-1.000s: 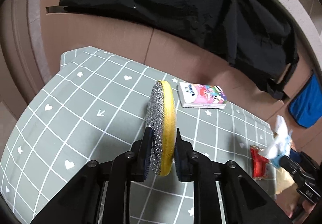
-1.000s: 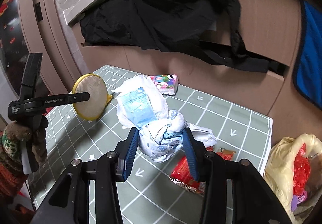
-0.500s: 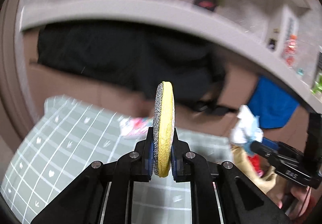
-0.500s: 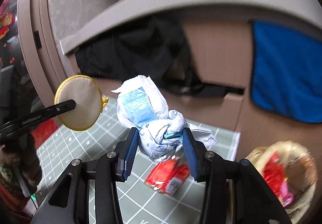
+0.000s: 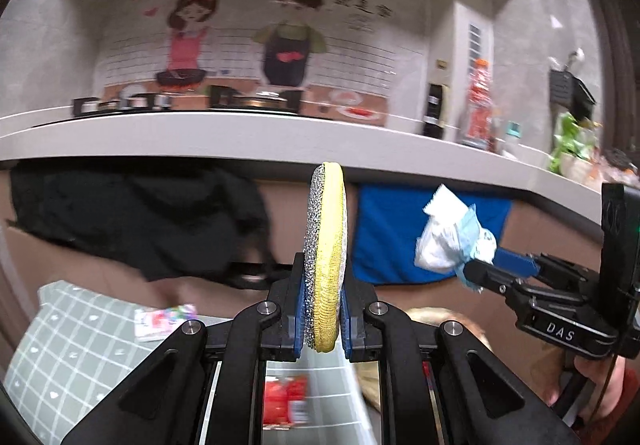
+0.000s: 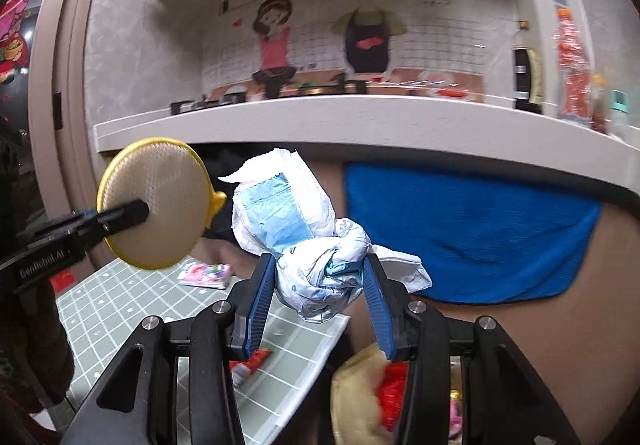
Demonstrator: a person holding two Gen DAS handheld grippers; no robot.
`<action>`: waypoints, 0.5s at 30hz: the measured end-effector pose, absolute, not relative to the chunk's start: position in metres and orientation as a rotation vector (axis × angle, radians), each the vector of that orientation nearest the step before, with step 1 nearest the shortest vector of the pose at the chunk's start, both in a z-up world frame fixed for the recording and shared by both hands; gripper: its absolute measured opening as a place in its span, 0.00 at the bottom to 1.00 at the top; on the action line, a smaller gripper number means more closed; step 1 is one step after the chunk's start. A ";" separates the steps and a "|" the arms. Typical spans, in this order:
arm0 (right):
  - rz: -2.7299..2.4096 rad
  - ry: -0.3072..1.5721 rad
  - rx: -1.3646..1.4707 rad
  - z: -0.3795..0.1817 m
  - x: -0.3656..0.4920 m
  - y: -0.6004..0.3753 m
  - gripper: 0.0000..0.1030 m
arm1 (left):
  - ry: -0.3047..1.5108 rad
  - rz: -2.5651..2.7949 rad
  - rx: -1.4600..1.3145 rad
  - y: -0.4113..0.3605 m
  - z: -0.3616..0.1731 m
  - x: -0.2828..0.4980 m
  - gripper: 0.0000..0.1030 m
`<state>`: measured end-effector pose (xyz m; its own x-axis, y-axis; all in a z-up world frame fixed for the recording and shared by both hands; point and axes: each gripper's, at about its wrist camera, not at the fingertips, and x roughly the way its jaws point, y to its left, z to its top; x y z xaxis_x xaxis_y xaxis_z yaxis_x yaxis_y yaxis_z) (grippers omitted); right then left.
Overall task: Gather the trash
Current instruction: 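Carry the sponge and tissue over the bin and open both tools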
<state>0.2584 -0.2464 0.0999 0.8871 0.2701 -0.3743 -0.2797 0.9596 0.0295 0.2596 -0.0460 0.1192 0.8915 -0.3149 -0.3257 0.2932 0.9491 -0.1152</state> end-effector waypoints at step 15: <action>0.116 0.452 0.090 0.066 0.253 -0.349 0.40 | 0.520 -0.533 -0.074 -0.165 0.061 0.296 0.14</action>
<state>0.2527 -0.3495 0.0664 0.8931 0.1319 -0.4301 -0.0920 0.9894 0.1123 0.2964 -0.1649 0.0609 0.7351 -0.5032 -0.4543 0.4665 0.8617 -0.1996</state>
